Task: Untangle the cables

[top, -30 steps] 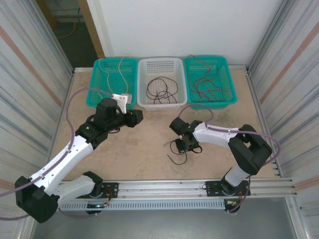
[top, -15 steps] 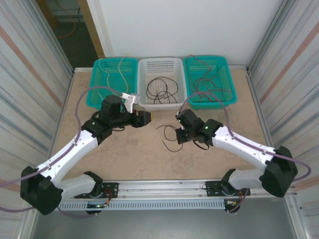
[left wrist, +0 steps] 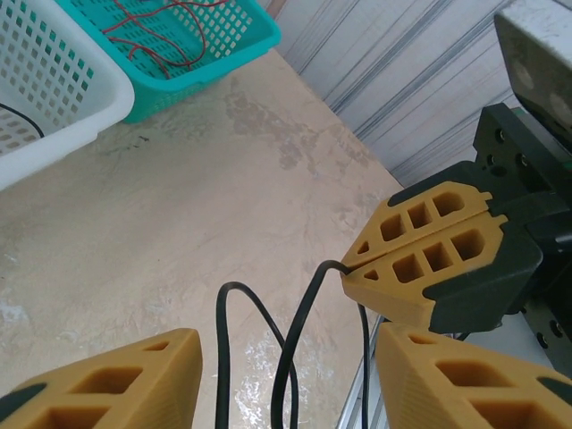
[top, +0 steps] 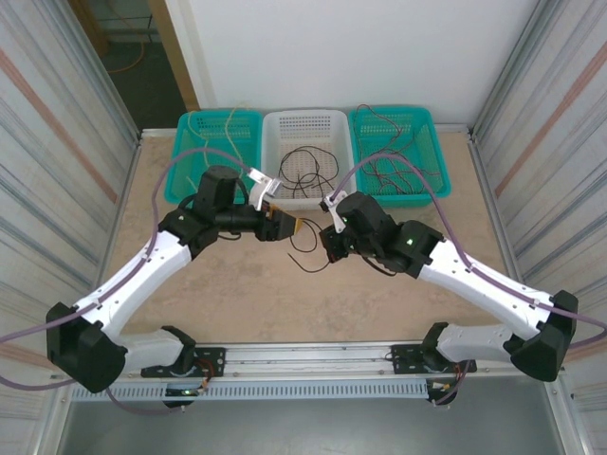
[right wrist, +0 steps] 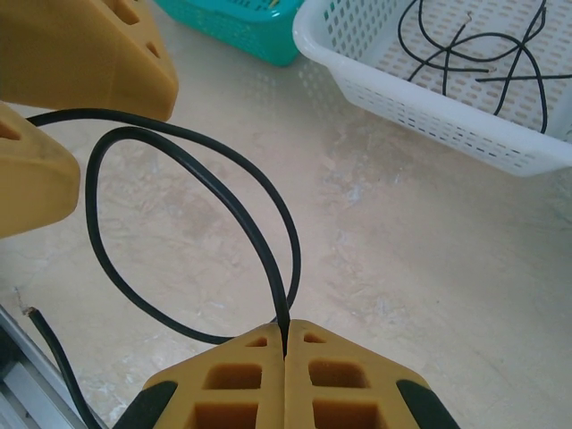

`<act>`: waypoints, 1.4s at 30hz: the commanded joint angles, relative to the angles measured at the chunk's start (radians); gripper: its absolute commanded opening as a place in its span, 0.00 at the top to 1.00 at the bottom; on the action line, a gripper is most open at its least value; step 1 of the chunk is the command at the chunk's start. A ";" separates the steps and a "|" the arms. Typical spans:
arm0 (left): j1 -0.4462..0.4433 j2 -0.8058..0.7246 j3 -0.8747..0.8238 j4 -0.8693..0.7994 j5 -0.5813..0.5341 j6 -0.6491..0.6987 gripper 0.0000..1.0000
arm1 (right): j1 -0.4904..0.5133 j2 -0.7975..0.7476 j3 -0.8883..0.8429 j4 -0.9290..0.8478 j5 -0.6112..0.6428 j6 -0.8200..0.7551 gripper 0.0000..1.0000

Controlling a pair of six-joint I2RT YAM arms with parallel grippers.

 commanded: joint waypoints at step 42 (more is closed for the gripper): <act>0.093 -0.196 -0.058 -0.009 -0.418 -0.111 1.00 | 0.067 -0.129 -0.014 0.030 0.054 -0.108 0.85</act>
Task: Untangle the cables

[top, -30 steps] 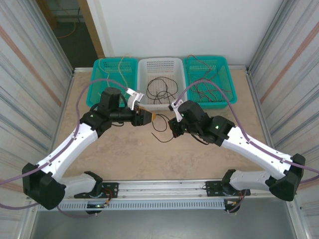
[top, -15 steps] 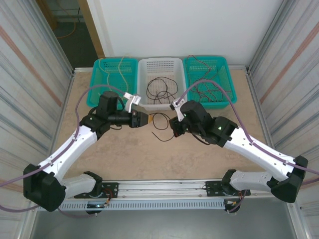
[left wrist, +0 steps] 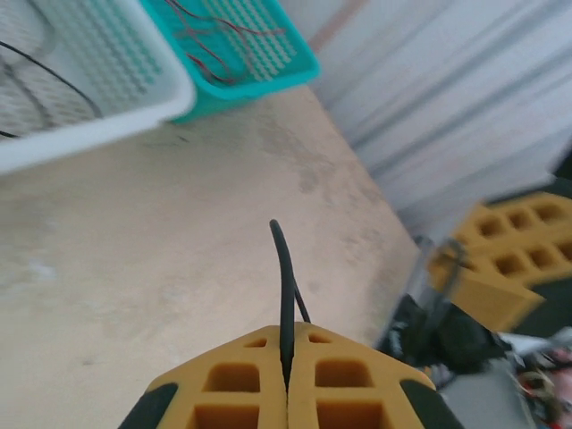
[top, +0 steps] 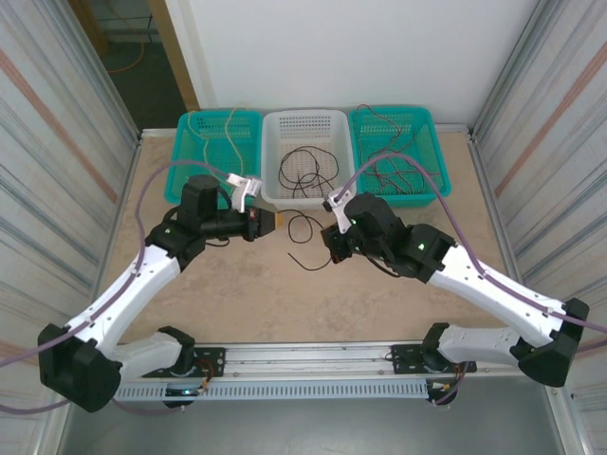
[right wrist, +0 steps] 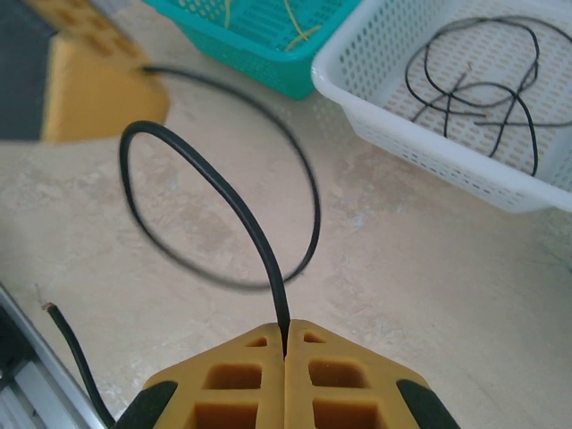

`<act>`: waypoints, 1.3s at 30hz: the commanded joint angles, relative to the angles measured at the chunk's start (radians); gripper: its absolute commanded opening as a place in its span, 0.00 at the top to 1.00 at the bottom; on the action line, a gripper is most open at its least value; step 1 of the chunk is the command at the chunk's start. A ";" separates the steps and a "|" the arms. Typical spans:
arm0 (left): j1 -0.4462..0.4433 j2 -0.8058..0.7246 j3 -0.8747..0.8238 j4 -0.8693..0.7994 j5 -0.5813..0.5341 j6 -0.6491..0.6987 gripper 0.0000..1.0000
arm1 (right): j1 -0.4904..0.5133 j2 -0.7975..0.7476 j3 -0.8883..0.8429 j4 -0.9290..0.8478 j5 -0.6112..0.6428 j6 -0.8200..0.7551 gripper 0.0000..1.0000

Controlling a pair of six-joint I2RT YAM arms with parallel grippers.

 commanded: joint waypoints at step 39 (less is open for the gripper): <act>-0.059 0.015 0.332 0.429 0.024 -0.074 1.00 | -0.222 0.156 0.057 0.442 -0.518 0.213 0.54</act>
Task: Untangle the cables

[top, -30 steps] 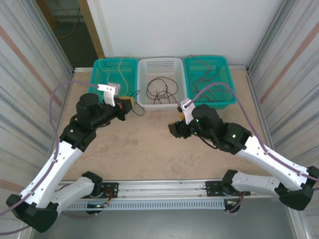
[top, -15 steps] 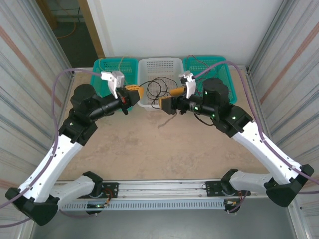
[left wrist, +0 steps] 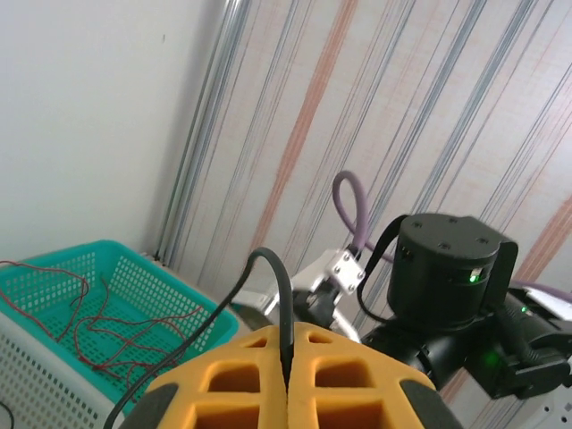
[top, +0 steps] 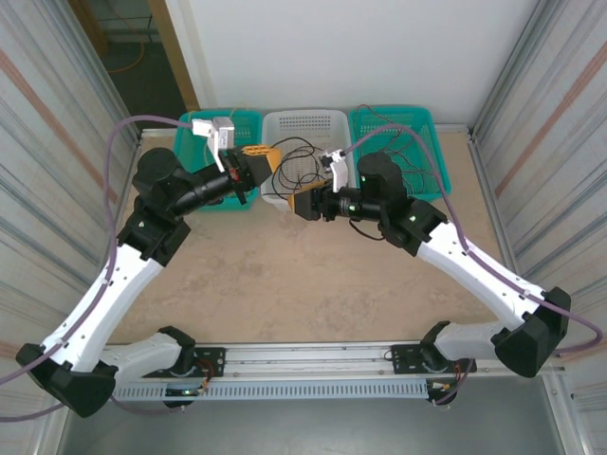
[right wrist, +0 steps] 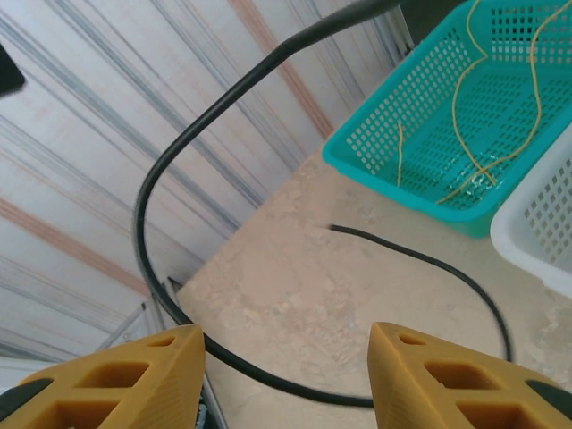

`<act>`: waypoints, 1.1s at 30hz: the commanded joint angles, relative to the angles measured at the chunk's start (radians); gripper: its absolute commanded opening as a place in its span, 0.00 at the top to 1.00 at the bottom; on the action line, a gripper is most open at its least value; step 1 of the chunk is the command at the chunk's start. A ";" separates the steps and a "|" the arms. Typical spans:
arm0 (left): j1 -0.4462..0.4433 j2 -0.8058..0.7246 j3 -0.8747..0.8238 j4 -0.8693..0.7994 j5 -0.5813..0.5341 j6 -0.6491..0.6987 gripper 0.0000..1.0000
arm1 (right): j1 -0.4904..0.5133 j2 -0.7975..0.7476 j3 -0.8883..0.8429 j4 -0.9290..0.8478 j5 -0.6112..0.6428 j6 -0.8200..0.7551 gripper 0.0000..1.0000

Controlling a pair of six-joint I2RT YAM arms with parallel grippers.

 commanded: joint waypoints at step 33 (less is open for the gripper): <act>0.016 0.095 0.081 0.314 -0.031 -0.210 1.00 | -0.175 -0.033 -0.263 0.175 0.046 0.235 1.00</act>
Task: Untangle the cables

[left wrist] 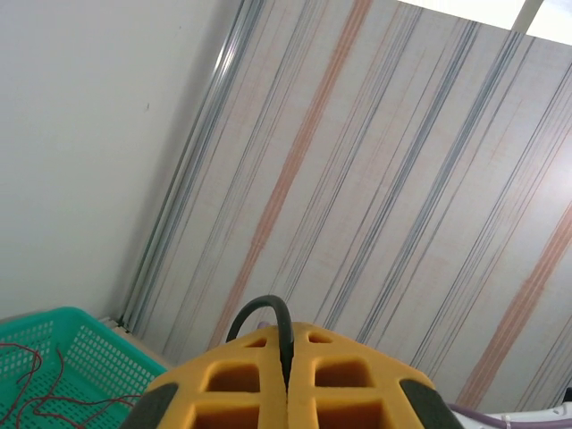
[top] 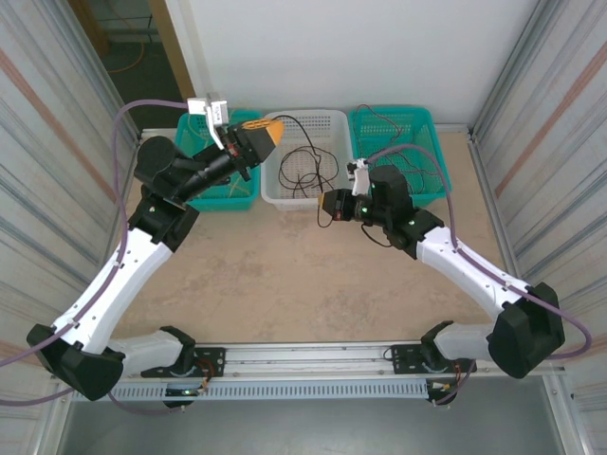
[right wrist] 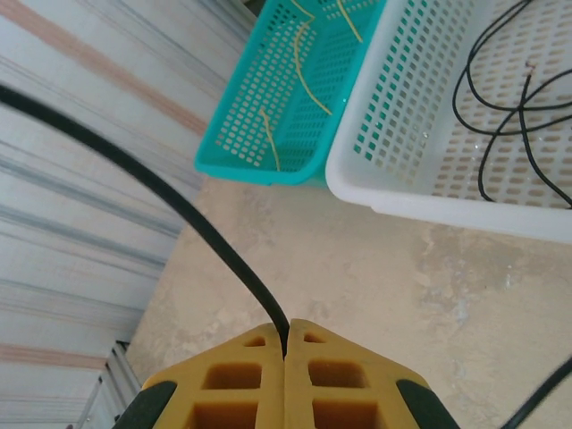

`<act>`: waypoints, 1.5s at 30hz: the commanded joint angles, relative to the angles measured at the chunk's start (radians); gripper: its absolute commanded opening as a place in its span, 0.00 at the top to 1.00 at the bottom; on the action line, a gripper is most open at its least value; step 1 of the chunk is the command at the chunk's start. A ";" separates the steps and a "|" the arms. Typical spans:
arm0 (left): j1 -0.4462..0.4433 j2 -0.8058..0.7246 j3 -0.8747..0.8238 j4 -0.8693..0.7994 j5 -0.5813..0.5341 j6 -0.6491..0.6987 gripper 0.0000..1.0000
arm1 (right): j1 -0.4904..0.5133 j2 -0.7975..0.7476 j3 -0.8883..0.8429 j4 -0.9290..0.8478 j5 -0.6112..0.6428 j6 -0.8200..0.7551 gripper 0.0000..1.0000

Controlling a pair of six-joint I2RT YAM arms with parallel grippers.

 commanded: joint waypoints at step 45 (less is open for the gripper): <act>0.050 0.607 0.593 -0.016 -0.257 0.060 1.00 | -0.067 -0.344 0.104 -0.406 0.272 -0.150 0.40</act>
